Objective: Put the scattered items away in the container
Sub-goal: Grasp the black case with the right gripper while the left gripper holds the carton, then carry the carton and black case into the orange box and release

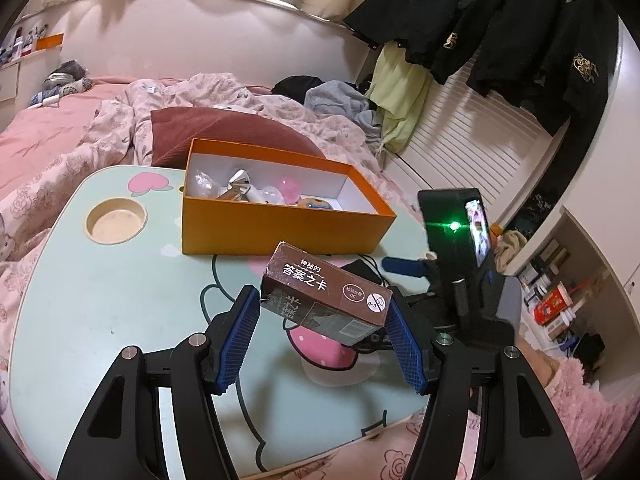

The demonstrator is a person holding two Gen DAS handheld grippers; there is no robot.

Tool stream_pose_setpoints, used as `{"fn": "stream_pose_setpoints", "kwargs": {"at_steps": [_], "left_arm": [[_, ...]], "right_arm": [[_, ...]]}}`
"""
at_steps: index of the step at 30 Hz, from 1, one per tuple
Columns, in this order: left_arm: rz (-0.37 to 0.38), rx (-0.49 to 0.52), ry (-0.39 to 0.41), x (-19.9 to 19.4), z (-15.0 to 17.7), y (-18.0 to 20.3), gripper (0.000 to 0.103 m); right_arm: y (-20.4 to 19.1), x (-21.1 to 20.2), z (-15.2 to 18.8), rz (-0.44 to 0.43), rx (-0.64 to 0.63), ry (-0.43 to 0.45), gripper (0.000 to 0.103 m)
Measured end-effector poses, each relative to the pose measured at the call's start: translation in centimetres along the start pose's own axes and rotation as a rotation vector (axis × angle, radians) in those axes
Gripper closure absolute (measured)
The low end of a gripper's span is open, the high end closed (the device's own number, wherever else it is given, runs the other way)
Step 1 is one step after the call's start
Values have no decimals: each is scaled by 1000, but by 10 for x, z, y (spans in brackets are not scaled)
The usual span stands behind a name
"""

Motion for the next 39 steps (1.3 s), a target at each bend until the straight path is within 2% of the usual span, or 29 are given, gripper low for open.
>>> {"fn": "stream_pose_setpoints", "kwargs": {"at_steps": [1,6,12,17,22,29,35,39], "left_arm": [[-3,-1,1,0,0,-1,40],[-7,-10,0,1,-1,-4,40],[-20,-16,-3,4,-10,-8,40],[-62,15,19,10,-37,-9,40],[-108,36,16,31,-77,-11,40],[-170,59,-52,79,-106,-26,40],[-176,32,-107,108,-111,-35,40],[-178,16,-116,114,-112,-39,40]], "right_arm": [[0,1,2,-12,6,-6,44],[6,-1,3,-33,42,22,44],[3,-23,-6,-55,55,94,44],[3,-42,-28,-76,56,147,44],[13,-53,-63,-55,63,201,43],[31,-42,-101,-16,77,201,43],[35,-24,-108,-7,87,166,43],[40,-15,-107,-18,117,153,43]]}}
Point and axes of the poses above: each gripper's, at about its wrist camera, not at the fingertips, and x roughly the way its jaws point, y to its right, z to its underside, the point moved 6 cm from there along x, roughly the way its jaws point, and after that the axes turned 11 degrees about -z, right-handed, at the moved point
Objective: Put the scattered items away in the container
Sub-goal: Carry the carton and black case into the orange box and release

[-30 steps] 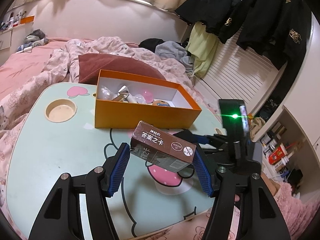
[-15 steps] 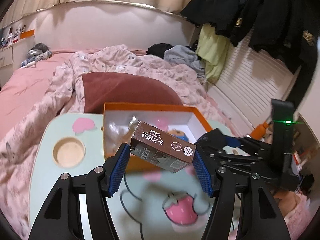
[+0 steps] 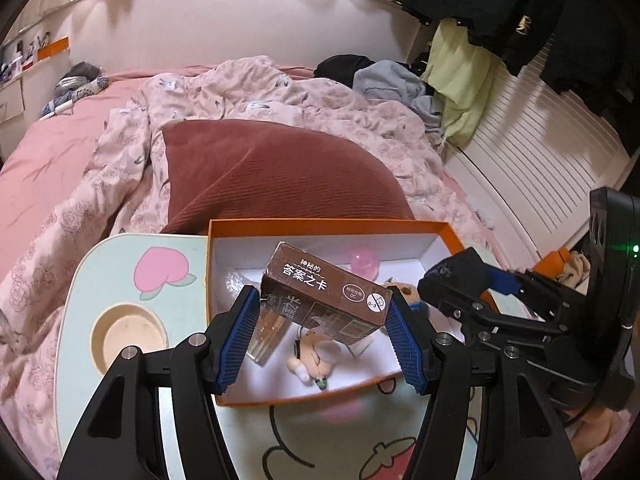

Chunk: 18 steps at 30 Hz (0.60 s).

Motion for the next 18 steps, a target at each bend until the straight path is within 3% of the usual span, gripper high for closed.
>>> {"fn": "stream_pose_setpoints", "kwargs": {"at_steps": [18], "left_arm": [[20,-62,-155,40,0,2,39]], "right_arm": [[11,17,-9,-29,92,-25,41]]}}
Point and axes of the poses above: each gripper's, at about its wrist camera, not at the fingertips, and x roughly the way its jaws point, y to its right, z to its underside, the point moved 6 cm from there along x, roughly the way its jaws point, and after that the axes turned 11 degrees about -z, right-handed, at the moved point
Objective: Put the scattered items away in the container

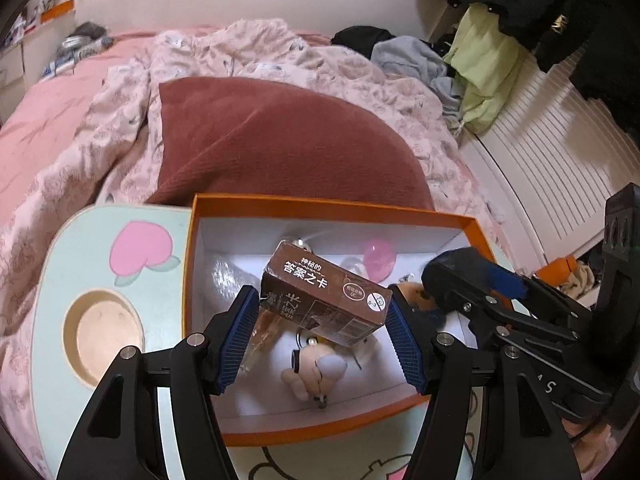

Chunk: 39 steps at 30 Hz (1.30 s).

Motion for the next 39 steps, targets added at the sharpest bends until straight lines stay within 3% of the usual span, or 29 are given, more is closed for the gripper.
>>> {"fn": "stream_pose_setpoints", "kwargs": {"at_steps": [7,11,19,23,29,35,39], "left_arm": [[-40,19,51,-11,1,-2,37],[-33,11,81,-14,-3,-1,23],[-10,-12,107,-31,0,-3,23],[-80,9,144,-45,11,-1,23],[-45,-11,163,-64,30,2,23],[-93,31,225,-87,58,6,23],[-112,49,213,-91,87,10,23]], "right_arm": [[-4,-5,-1,44,-42,26,38],[-3,-11,2,84,-45,38,38],[-9,-23,15,114,-87,40,38],[-14,-26,19,123,-99,42,38],[-17,-31,30,115,-83,30,38],[-23,-49,50,137,-104,53,38],[-28,-60,74,130,-125,31,33]]}}
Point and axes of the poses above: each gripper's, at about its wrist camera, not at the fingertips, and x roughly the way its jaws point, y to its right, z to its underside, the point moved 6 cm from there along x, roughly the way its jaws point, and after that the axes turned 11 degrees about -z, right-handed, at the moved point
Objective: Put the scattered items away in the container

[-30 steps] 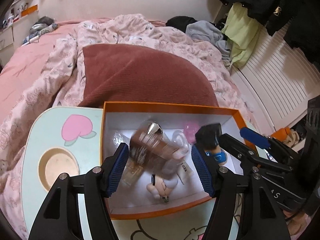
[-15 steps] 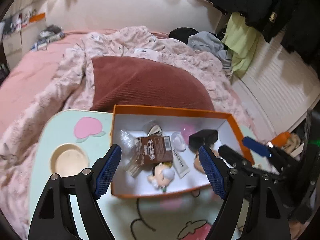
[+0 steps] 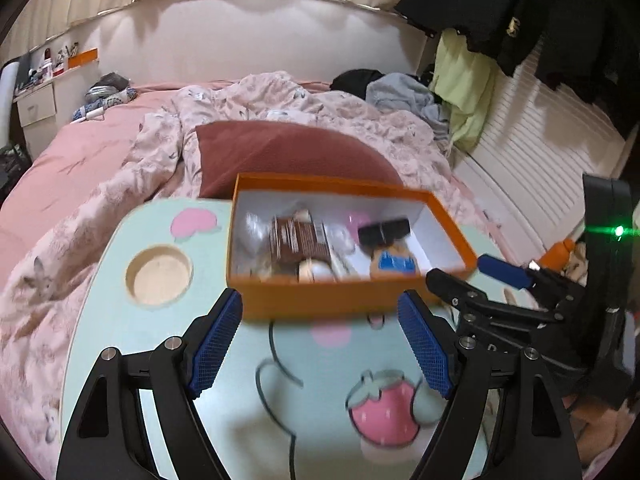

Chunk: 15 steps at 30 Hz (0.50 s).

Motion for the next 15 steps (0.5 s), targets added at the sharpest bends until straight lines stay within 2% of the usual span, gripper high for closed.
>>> {"fn": "stream_pose_setpoints", "kwargs": {"at_steps": [4,10,13,15], "left_arm": [[-35,-3,-51,6,27,0,23],[-83,3,-157,33,62,1,23],[-111,11,-181,38,71,2,23],[-155,34,-179,39,73,4,21]], "right_arm": [[-2,-4,32,-18,2,-52,33],[2,4,79,7,37,-135,33],[8,9,88,13,72,-157,33],[9,10,89,19,72,-159,28]]}}
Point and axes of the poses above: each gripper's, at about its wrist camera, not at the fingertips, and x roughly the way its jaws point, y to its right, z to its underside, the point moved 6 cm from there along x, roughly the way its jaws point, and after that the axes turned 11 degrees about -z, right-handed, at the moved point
